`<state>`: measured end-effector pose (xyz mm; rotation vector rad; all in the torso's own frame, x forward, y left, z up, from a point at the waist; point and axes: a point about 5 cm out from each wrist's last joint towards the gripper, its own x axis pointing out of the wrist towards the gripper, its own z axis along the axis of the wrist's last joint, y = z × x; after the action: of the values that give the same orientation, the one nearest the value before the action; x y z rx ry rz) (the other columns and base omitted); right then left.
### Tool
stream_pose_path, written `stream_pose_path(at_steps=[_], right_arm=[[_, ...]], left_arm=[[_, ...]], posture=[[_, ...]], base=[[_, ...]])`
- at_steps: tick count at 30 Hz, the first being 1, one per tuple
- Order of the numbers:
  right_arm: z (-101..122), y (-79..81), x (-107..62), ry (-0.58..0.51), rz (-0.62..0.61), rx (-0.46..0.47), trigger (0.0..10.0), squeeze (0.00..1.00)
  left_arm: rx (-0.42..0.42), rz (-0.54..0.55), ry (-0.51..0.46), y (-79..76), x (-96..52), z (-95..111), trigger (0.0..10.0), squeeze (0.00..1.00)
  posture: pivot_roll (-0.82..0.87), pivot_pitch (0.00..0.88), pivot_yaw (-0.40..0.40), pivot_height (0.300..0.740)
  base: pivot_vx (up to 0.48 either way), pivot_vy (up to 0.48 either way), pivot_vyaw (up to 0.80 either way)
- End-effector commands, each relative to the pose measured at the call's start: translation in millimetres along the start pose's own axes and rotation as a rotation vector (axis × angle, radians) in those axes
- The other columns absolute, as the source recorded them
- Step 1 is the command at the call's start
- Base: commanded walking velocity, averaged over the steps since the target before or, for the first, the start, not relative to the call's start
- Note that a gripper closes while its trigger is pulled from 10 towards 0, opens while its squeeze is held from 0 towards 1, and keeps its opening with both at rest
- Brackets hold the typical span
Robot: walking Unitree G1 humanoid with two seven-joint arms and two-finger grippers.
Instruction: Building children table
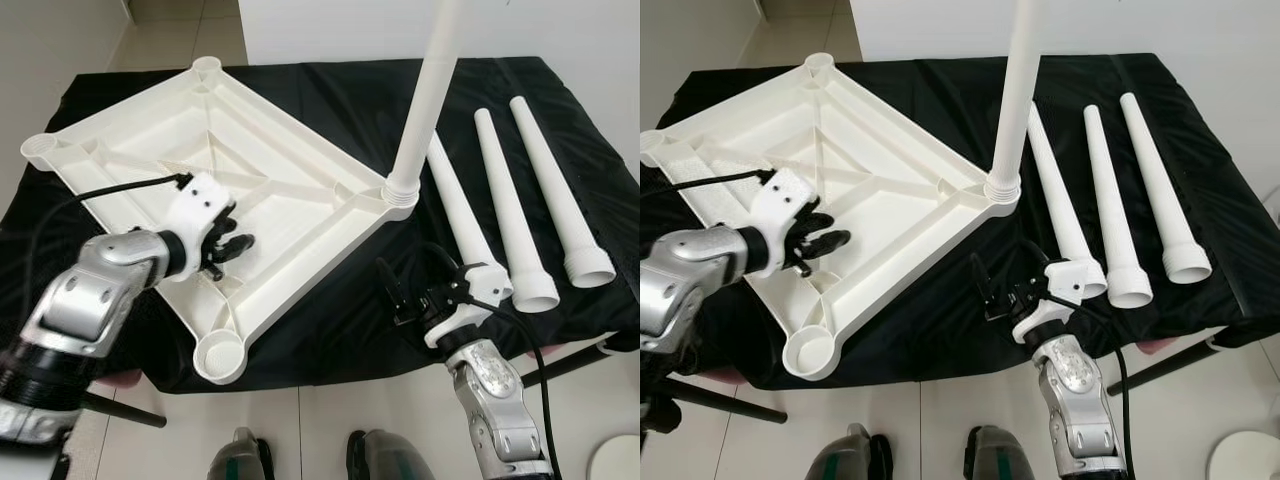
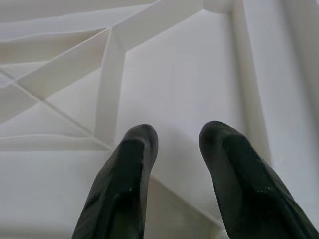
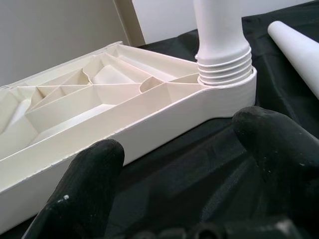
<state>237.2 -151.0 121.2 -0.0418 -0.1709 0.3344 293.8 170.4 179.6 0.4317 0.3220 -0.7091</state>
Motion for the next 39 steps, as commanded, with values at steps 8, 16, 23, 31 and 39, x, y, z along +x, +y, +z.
stream_pose_path(at_steps=[8, 16, 23, 31, 39], right_arm=[[-5, 0.8, -2.2, 0.027, 0.044, -0.004, 10.0, 0.0], [-9, 3.5, -5.7, 0.06, 0.121, -0.009, 10.0, 0.0], [-9, 5.7, -5.7, 0.06, 0.124, -0.004, 10.0, 0.0], [-9, 4.3, -4.6, 0.058, 0.124, -0.009, 10.0, 0.0], [-8, 5.2, -4.2, 0.054, 0.12, -0.013, 10.0, 0.0]], left_arm=[[0.064, -0.407, 0.101, -18.1, -23.2, -16, 10.0, 0.0], [0.113, -0.433, 0.172, -25.8, -24.7, -27, 10.0, 0.0], [0.112, -0.415, 0.179, -19.9, -24.0, -27, 10.0, 0.0], [0.102, -0.377, 0.194, -19.7, -14.5, -25, 10.0, 0.0], [0.105, -0.374, 0.219, -27.6, -3.6, -28, 10.0, 0.0]], posture=[[-0.13, 0.05, 0.04, 0.74], [-0.13, 0.051, 0.035, 0.74], [-0.13, 0.054, 0.035, 0.74], [-0.13, 0.058, 0.04, 0.74], [-0.14, 0.065, 0.048, 0.74]], base=[[0.0, 0.0, 0.0], [0.0, 0.0, 0.0], [0.0, 0.0, 0.0], [0.0, 0.0, 0.0], [0.0, 0.0, 0.0]])
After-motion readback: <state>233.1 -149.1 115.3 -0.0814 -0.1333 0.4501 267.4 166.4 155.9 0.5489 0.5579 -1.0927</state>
